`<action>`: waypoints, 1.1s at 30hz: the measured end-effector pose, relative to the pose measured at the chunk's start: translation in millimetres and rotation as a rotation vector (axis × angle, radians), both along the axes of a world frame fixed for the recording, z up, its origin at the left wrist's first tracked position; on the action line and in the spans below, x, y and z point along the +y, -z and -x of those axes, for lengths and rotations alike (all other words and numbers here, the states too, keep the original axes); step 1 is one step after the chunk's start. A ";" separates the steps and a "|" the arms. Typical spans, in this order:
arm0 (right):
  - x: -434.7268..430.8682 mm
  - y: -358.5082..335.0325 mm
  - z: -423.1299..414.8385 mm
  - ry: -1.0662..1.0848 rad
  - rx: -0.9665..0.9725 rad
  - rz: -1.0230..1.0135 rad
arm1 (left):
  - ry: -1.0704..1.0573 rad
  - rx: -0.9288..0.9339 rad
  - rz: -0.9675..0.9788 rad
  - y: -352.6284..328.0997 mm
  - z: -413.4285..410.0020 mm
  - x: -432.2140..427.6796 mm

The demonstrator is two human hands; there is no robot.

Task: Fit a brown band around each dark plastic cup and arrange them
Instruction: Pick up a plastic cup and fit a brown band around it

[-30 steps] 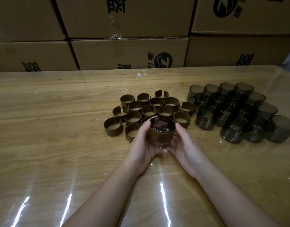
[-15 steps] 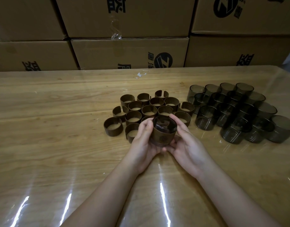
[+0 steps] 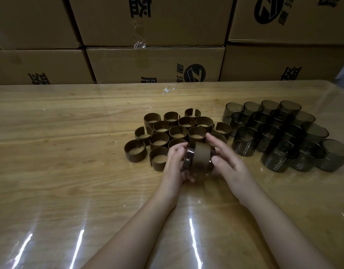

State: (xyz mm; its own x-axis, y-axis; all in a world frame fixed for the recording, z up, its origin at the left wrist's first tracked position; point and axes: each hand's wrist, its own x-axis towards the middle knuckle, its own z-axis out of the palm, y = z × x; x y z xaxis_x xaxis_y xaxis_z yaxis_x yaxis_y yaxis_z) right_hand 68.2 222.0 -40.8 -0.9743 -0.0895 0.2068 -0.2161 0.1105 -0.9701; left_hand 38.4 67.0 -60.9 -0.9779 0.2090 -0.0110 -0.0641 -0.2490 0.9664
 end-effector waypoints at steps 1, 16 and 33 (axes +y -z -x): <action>-2.7 1.7 0.9 -0.025 -0.063 0.138 | -0.001 0.034 -0.022 0.9 -0.3 -2.0; -16.7 5.8 5.1 -0.117 -0.183 0.427 | 0.242 0.005 -0.255 3.7 5.1 -8.1; -25.8 16.2 12.8 0.005 0.007 0.239 | 0.266 0.028 -0.310 4.2 9.7 -7.0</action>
